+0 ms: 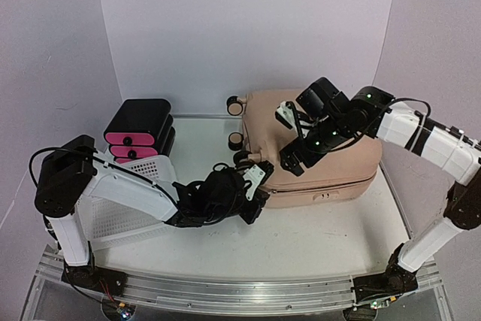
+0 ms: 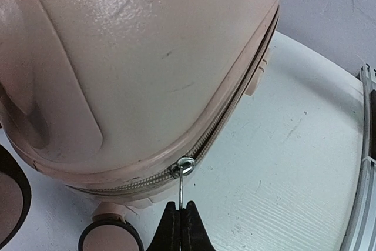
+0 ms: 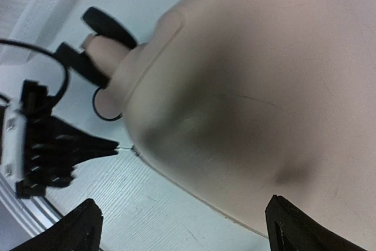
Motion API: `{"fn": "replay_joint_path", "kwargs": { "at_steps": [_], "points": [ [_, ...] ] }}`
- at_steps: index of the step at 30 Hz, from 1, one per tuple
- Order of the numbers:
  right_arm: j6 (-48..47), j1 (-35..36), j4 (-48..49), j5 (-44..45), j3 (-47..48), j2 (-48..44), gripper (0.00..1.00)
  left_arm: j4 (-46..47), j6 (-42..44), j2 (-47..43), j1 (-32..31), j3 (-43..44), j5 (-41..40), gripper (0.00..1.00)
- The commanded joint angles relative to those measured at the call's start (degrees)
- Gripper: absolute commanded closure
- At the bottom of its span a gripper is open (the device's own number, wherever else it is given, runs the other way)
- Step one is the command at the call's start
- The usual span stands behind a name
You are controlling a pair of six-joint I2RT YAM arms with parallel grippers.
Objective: Open, take out, and arrange the luggage
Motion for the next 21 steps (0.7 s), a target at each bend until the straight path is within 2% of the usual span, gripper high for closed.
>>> {"fn": "replay_joint_path", "kwargs": {
  "at_steps": [1,5,8,16,21],
  "points": [
    [7.00,-3.20,6.40,10.65,-0.30,2.28,0.02,17.01,4.74,-4.59,2.23,-3.62,-1.02,1.00],
    [10.91,-5.06,7.89,14.65,-4.12,2.94,0.03,23.25,1.75,-4.20,4.79,-7.81,-0.91,1.00],
    [12.19,-6.50,8.09,14.00,-6.39,3.42,0.04,26.53,0.21,-4.89,6.15,-10.88,-0.25,1.00],
    [13.23,-10.24,9.56,9.70,-11.81,3.13,0.03,27.91,-0.23,-5.64,11.00,-12.97,4.33,1.00],
    [11.52,-11.39,10.76,5.47,-13.66,2.65,0.02,27.61,-1.77,-5.65,16.65,-13.11,8.90,1.00]
  ]
}}
